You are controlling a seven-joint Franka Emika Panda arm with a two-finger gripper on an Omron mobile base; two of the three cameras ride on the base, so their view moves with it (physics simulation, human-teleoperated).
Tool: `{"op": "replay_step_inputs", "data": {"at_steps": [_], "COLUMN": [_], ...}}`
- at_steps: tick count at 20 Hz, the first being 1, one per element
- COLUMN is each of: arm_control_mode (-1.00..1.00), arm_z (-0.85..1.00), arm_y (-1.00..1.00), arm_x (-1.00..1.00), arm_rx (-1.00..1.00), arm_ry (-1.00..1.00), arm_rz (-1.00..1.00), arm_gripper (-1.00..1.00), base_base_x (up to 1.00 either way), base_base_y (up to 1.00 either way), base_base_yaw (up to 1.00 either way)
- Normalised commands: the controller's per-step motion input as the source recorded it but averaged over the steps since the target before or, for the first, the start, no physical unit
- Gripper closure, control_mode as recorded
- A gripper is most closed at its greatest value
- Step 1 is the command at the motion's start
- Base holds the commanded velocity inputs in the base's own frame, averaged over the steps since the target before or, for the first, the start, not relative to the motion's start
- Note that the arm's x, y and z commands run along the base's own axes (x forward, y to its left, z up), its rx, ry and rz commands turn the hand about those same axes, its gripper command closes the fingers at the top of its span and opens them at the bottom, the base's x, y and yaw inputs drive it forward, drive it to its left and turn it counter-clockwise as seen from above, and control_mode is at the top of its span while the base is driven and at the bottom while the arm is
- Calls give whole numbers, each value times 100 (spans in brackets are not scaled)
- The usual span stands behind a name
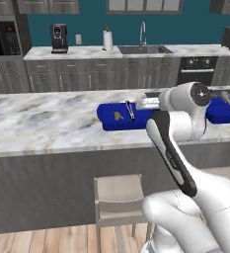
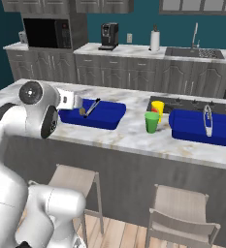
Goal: Gather the garlic and bell pepper from the fridge and place them on a tray on the dining counter. Then gather the steaks from the fridge and place them on the other tray.
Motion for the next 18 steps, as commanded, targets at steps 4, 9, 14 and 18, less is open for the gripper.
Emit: {"op": "replay_step_inputs", "data": {"at_steps": [4, 9, 14, 18], "arm_control_mode": [-100, -100, -100, -100], "arm_z": [4, 0, 0, 0], "arm_y": [-8, -8, -10, -18], "arm_x": [-100, -99, -93, -74], "arm_rx": [0, 0, 0, 0], "arm_ry": [-1, 0, 0, 0], "arm_rz": [-1, -7, -3, -7], "arm_gripper": [-100, -100, -100, -100], "base_base_x": [0, 0, 0, 0], "base_base_y": [0, 0, 0, 0], "base_base_yaw": [0, 0, 0, 0]}}
